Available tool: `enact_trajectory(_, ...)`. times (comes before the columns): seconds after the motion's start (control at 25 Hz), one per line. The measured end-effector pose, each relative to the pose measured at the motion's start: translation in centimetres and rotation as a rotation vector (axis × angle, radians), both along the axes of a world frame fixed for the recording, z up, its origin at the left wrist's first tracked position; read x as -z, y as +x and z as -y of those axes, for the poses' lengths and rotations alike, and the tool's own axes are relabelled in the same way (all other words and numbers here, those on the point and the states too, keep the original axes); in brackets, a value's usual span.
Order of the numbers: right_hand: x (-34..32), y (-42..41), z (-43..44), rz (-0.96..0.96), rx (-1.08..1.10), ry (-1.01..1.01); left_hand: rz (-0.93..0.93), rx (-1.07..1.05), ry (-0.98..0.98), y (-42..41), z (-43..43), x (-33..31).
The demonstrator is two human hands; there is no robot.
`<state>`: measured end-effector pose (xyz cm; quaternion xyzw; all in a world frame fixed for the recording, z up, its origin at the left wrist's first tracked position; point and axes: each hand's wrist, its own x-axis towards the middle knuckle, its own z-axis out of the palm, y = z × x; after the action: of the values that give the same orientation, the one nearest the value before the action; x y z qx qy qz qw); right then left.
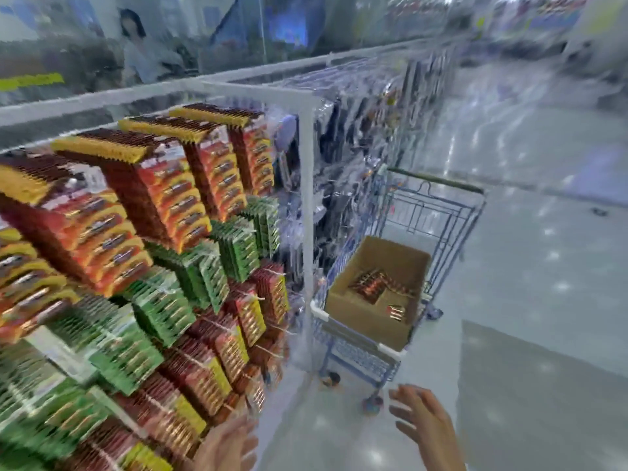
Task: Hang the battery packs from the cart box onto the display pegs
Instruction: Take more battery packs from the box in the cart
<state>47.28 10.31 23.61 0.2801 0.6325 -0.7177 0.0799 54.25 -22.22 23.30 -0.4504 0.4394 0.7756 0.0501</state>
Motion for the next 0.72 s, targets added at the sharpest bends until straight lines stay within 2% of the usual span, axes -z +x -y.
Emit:
enact_trajectory(0.08, 0.0, -1.2, -2.6, 0.010, 0.044, -0.009, -0.026, 0.149, 0.089, -4.0, -5.6, 0.0)
enact_trajectory(0.12, 0.2, -1.9, -4.0, 0.016, 0.056, -0.008, -0.087, 0.198, 0.035, -4.7, -7.3, -0.6)
enact_trajectory(0.24, 1.1, -3.9, -7.5, 0.027, 0.117, 0.003, -0.119, 0.194, -0.206, -7.9, -12.6, 0.4)
enact_trajectory(0.32, 1.7, -5.2, -9.3, 0.024, 0.132, 0.001, -0.162, 0.206, -0.286, -9.9, -14.8, 1.3)
enact_trajectory(0.44, 2.4, -7.7, -10.7, 0.039, 0.171, -0.002, -0.173, 0.258, -0.303, -13.6, -18.2, 0.7)
enact_trajectory(0.72, 4.4, -18.1, -12.5, 0.094, 0.197, 0.038, -0.163, 0.400, -0.301, -27.7, -21.2, 4.2)
